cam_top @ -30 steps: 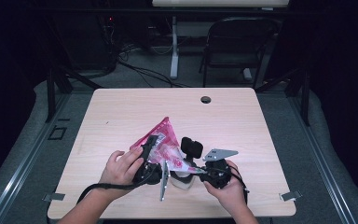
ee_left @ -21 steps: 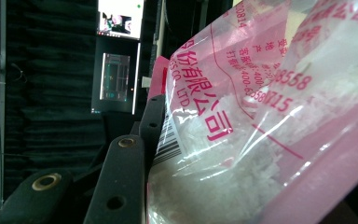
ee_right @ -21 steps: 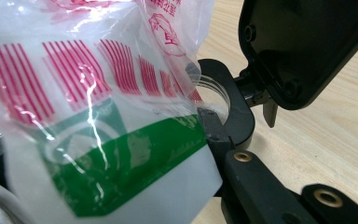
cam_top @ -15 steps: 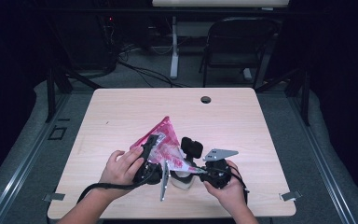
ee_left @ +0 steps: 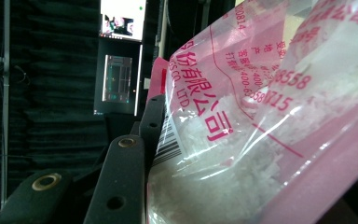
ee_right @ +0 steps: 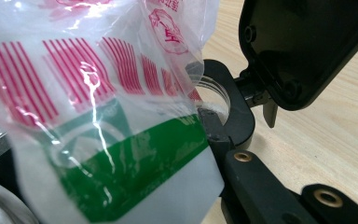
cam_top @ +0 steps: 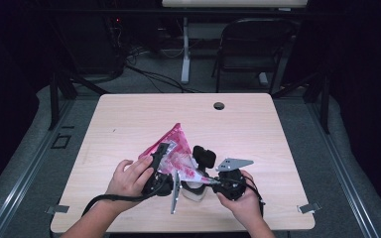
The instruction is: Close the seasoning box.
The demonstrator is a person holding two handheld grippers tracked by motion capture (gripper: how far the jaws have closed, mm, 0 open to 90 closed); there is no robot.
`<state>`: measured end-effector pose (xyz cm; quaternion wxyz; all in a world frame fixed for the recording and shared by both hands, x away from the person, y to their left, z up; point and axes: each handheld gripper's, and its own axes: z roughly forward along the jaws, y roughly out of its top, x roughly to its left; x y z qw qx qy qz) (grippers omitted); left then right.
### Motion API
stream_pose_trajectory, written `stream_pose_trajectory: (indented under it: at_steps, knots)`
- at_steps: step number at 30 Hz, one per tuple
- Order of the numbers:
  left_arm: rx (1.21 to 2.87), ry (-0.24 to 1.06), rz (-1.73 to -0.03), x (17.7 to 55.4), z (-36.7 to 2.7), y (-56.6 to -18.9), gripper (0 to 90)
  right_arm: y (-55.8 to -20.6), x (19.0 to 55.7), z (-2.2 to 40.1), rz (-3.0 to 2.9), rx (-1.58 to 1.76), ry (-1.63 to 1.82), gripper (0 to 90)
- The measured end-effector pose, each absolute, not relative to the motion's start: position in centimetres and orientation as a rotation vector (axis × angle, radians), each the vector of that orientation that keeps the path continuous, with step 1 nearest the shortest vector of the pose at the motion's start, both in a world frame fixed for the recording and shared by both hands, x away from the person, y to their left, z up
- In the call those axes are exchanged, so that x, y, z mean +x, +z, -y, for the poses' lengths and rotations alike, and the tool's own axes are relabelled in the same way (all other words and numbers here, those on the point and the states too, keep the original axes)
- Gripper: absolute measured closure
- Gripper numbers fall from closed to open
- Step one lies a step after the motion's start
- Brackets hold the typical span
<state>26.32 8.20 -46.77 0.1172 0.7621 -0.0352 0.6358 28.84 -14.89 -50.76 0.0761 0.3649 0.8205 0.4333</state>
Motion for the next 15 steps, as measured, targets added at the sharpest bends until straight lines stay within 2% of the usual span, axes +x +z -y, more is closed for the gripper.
stream_pose_trajectory:
  at_steps: [15]
  knots:
    - [2.228, 1.867, 0.110, 26.11, -8.09, -46.70, 65.9, -50.79, 28.85, 14.86, -2.462, 1.094, 1.297, 90.0]
